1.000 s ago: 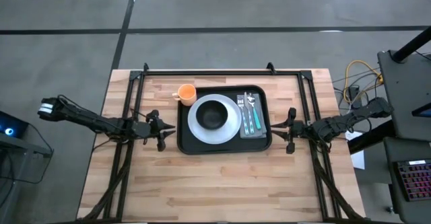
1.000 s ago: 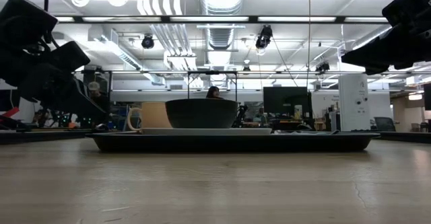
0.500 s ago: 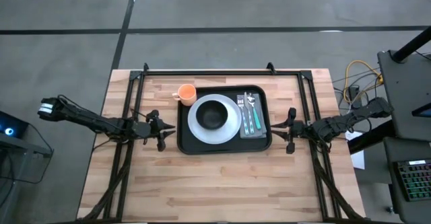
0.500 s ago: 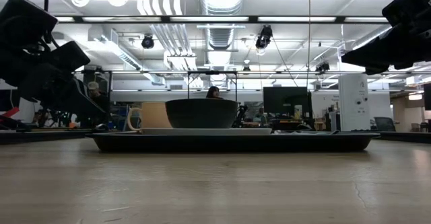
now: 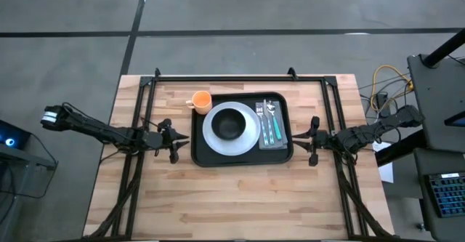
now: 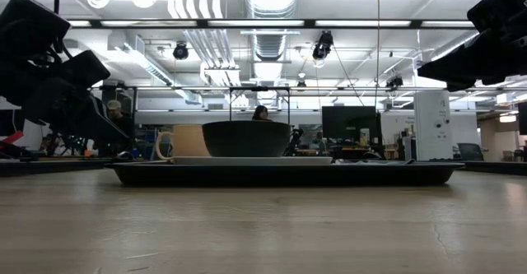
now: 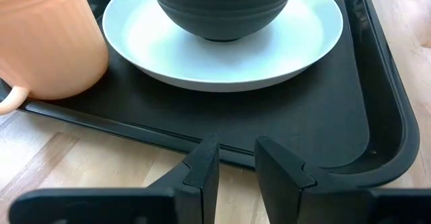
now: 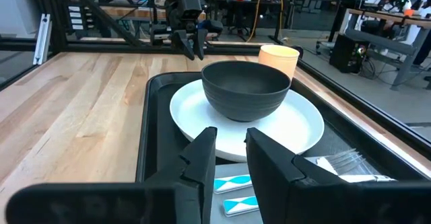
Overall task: Set up tray
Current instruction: Return to Home Position
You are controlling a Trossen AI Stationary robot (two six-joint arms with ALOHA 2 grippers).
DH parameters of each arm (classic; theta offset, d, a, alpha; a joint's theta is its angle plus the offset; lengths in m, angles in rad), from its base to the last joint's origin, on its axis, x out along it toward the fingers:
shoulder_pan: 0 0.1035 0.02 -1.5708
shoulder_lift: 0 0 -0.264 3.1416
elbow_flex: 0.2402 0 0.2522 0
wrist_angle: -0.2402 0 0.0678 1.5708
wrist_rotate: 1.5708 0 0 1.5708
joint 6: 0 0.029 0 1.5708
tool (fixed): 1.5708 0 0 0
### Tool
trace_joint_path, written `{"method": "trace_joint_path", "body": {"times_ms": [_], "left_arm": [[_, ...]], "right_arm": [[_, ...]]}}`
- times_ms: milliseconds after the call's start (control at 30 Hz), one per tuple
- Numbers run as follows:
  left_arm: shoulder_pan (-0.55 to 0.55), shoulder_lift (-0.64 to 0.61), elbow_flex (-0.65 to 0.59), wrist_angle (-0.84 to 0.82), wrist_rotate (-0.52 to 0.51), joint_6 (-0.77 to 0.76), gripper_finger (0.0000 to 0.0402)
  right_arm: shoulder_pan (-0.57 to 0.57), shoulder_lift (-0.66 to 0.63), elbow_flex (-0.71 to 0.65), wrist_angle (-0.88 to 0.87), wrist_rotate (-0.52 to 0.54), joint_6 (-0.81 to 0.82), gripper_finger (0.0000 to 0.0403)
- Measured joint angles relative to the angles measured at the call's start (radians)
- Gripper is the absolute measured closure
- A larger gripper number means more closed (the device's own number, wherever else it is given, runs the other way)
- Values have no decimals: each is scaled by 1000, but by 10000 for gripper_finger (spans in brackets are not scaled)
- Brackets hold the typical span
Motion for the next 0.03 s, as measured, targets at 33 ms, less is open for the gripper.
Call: {"method": "trace_joint_path", "body": {"times_ms": [33], "left_arm": [[0, 0, 0, 0, 0, 0, 325]], "right_arm": [[0, 0, 0, 0, 0, -1, 326]]}}
